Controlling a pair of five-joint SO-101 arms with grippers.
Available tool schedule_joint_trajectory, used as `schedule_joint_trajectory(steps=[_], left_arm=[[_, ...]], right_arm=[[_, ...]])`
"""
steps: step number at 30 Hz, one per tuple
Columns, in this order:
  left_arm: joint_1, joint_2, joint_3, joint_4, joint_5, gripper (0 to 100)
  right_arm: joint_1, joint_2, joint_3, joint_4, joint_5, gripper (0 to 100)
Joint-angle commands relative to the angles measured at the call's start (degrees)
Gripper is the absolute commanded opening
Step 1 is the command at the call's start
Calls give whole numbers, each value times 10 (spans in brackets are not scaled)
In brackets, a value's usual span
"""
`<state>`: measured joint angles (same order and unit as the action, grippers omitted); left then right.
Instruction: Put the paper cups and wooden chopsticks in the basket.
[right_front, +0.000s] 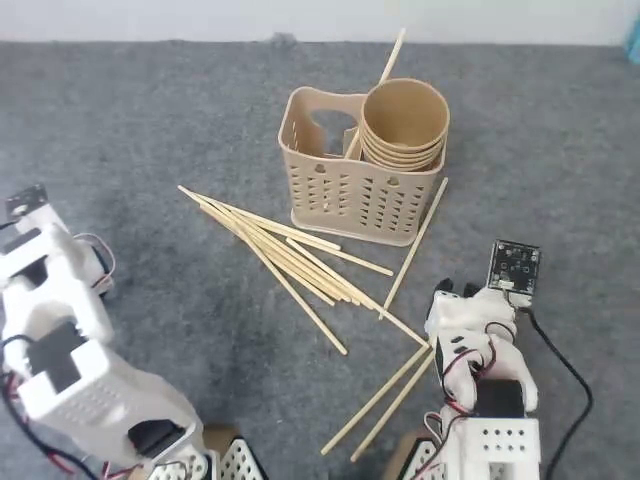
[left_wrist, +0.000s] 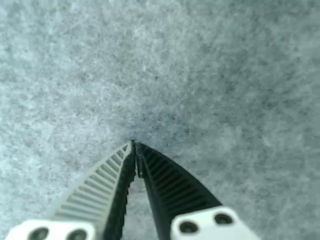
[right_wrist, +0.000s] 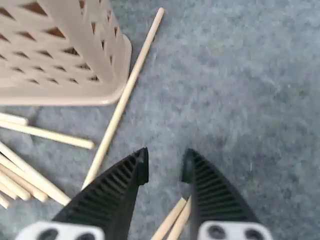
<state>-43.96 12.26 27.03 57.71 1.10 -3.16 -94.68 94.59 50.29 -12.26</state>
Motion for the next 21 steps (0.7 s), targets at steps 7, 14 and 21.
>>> schedule_joint_trajectory(steps=[7,14,21], left_arm=[[174,-20,-198,183,167,175],[274,-19,-280,199,272,195],[289,68,-291,144,338,195]], right_arm=[[5,-5,1,-19,35,28],[6,-5,23,-55,36,29],[2,-5,23,-55,36,29]])
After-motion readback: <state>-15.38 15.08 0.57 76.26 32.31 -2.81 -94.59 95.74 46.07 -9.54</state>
